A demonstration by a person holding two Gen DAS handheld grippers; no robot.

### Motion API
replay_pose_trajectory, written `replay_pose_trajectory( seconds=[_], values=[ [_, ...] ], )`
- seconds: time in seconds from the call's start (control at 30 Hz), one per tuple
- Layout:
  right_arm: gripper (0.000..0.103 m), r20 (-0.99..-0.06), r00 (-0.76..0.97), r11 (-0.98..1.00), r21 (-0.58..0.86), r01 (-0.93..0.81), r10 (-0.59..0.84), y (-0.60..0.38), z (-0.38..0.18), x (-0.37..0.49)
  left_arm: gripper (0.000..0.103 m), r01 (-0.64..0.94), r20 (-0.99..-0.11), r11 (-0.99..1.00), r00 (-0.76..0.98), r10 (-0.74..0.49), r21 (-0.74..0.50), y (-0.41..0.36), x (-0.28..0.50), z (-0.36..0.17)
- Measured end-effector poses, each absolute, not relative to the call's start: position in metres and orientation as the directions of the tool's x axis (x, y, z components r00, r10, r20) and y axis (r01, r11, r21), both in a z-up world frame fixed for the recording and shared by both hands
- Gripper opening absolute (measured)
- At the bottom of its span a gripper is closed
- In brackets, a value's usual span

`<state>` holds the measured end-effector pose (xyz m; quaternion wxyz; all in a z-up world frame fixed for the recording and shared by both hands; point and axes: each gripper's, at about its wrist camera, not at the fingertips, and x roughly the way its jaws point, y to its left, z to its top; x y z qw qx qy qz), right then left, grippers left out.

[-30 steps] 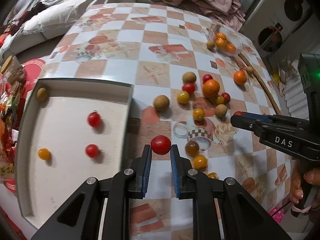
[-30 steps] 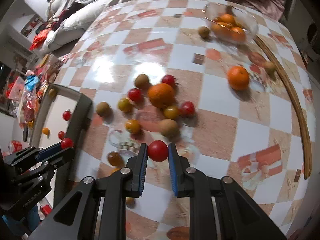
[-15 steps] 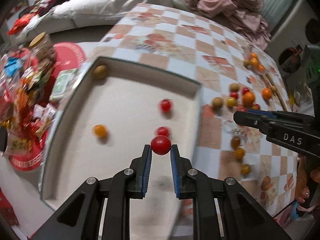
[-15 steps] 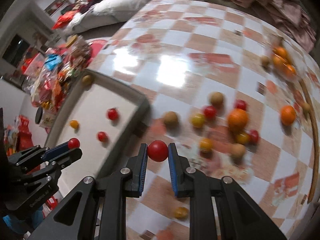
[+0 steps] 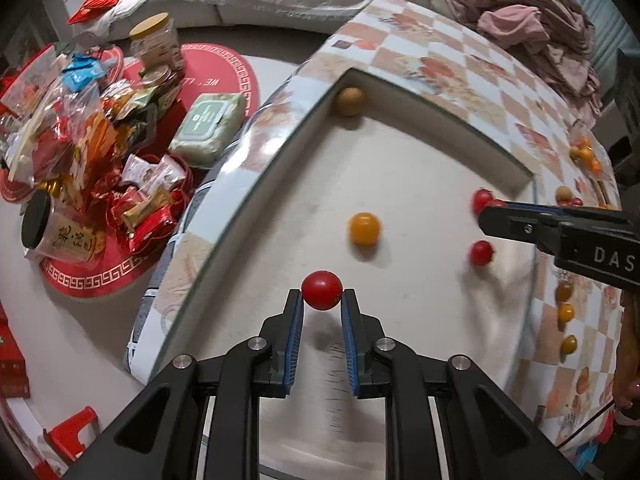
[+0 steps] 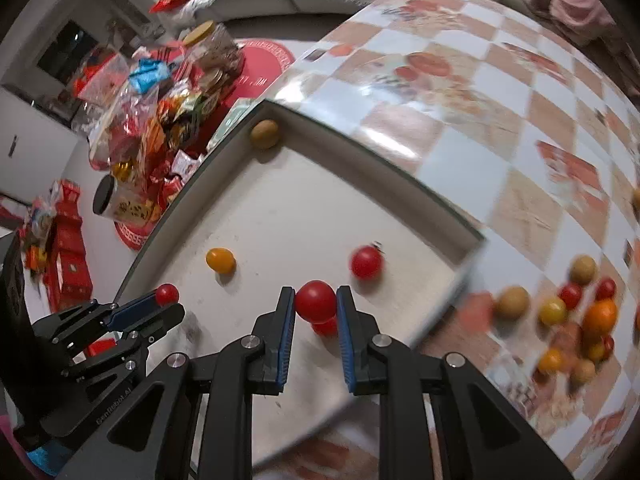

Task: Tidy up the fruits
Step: 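Carry both red cherry tomatoes to the white tray and open both tools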

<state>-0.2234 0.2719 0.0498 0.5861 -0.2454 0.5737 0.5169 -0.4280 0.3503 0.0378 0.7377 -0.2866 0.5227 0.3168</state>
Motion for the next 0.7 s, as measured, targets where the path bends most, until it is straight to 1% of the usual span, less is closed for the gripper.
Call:
replay_pose_trajectory(
  seconds=[0.33,0.47,0.5,0.53,0.57,0.6,0.63,0.7],
  values=[
    [0.023,-0.949,-0.178,0.303,0.256,-0.918,0.261,0.311,0.021,-0.240,0.021,-0.772,-0.958,0.628,0.245,0.150,-0.099,0.356,-0.434,0.024],
    [0.023,-0.953,-0.157,0.284,0.232,-0.930,0.260,0.313,0.020,-0.243,0.021,-0.764,-0.962,0.639,0.231,0.144,-0.088,0.354,-0.433,0.020],
    [0.023,-0.954,-0.151,0.277,0.223,-0.935,0.259,0.314,0.020,-0.244,0.023,-0.762,-0.963,0.642,0.230,0.144,-0.086,0.354,-0.433,0.021],
    [0.023,-0.955,-0.148,0.273,0.219,-0.937,0.258,0.314,0.020,-0.245,0.034,-0.760,-0.963,0.644,0.230,0.139,-0.089,0.354,-0.432,0.021],
    [0.023,-0.955,-0.146,0.269,0.216,-0.939,0.258,0.314,0.020,-0.245,0.048,-0.761,-0.964,0.642,0.228,0.139,-0.088,0.354,-0.432,0.021],
    [0.024,-0.955,-0.147,0.269,0.217,-0.939,0.258,0.314,0.021,-0.245,0.074,-0.768,-0.963,0.636,0.223,0.153,-0.076,0.354,-0.432,0.022],
    [0.024,-0.954,-0.150,0.270,0.220,-0.937,0.258,0.315,0.021,-0.244,0.077,-0.772,-0.959,0.632,0.226,0.174,-0.067,0.353,-0.434,0.024],
    [0.025,-0.953,-0.159,0.272,0.230,-0.934,0.260,0.314,0.021,-0.242,0.077,-0.770,-0.960,0.636,0.217,0.179,-0.056,0.352,-0.433,0.025]
  ],
)
